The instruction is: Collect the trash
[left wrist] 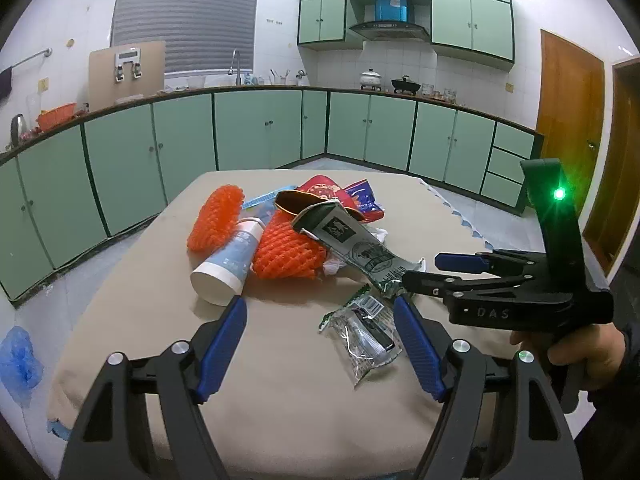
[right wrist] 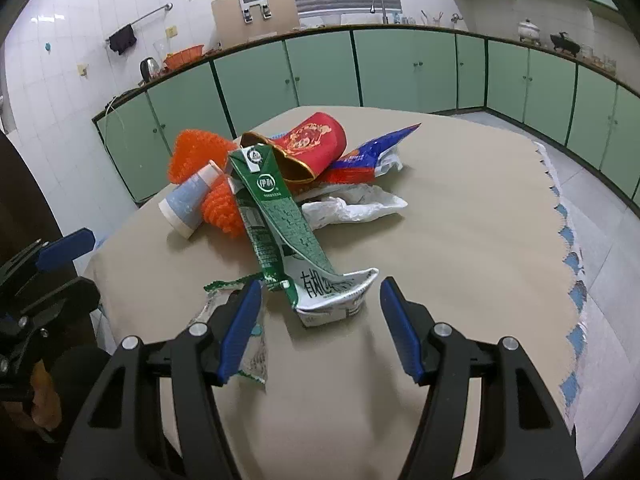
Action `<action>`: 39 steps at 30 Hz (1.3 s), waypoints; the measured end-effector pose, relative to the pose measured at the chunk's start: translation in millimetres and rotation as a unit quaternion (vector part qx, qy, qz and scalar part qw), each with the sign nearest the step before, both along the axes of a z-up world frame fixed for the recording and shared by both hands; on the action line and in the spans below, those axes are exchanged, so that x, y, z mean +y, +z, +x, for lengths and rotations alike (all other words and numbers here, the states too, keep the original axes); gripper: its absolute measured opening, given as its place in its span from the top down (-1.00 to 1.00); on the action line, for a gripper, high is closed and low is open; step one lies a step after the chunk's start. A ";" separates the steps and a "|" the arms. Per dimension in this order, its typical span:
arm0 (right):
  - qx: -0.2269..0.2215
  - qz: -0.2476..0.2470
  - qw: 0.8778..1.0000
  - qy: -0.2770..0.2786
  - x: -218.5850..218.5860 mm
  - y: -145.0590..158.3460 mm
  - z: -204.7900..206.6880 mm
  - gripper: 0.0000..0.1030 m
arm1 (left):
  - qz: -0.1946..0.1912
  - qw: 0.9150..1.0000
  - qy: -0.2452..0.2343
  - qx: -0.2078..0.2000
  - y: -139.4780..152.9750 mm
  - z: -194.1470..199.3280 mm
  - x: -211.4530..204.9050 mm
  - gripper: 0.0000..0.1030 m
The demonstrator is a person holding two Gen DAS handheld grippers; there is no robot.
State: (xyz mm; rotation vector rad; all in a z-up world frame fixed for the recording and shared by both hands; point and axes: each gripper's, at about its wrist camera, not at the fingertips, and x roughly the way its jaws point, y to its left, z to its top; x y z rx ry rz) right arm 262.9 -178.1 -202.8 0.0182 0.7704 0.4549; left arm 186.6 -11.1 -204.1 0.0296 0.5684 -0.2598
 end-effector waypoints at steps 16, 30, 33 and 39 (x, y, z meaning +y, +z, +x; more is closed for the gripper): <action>0.013 -0.001 1.000 0.026 6.8 -10.9 19.4 -0.24 | 0.008 1.000 0.004 0.027 -28.3 17.3 8.0 -0.35; 0.030 0.010 0.999 0.037 -2.0 -3.8 -11.9 0.44 | 0.005 0.999 0.010 0.036 -30.2 11.0 16.1 -0.34; 0.035 0.007 0.999 0.037 -5.8 -3.7 -20.6 0.46 | 0.010 0.999 0.001 0.035 -31.7 5.0 10.3 -0.34; 0.052 0.038 0.998 0.029 -11.6 1.9 -29.6 0.78 | 0.005 0.999 0.003 0.033 -30.7 1.5 9.8 -0.34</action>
